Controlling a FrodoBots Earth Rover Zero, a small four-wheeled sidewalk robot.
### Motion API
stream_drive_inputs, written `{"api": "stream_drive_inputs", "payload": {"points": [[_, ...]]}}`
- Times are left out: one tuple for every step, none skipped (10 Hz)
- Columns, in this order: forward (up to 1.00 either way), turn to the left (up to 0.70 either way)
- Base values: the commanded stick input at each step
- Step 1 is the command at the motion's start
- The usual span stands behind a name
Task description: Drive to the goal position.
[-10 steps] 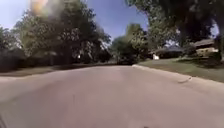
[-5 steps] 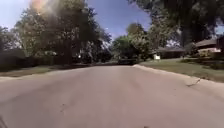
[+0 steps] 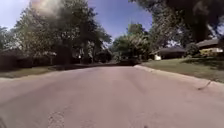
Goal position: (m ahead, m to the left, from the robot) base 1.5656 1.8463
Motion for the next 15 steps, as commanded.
{"api": "stream_drive_inputs", "payload": {"points": [[0.7, 0.0], [0.7, 0.0], [0.7, 0.0], [0.7, 0.0], [0.7, 0.0], [0.7, 0.0], [0.7, 0.0], [0.7, 0.0], [0.7, 0.0], [0.7, 0.0], [0.7, 0.0], [0.7, 0.0], [0.7, 0.0], [0.7, 0.0], [0.7, 0.0]]}}
